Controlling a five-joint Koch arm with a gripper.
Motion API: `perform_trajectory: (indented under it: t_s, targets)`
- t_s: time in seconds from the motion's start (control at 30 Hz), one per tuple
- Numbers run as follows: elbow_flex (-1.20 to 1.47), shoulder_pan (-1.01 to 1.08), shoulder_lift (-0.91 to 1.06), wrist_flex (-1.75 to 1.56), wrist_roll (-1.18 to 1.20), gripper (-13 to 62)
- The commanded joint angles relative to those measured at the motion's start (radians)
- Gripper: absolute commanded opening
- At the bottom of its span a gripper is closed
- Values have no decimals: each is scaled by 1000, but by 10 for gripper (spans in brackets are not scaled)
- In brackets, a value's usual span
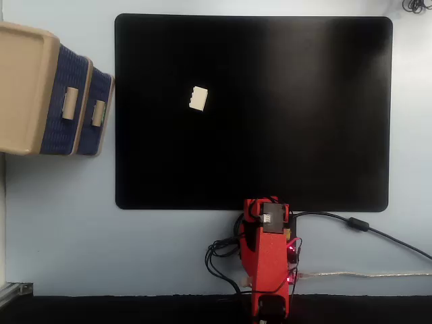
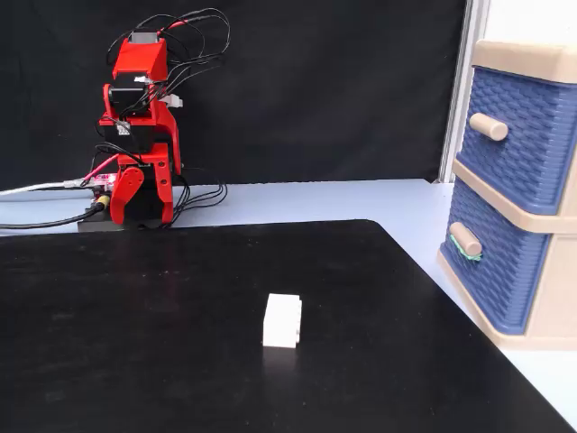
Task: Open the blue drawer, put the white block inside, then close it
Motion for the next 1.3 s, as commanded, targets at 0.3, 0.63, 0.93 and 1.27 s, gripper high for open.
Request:
perform_trajectory:
  t_s: [0.3,0.63,0.93,1.27]
  targets:
    - [14,9,89,124,-60,343]
    - [-129,14,91,124,-29,337]
    - [-739,-336,51,69,577,337]
    - [-92,-1095,-77,-1443,1471,331]
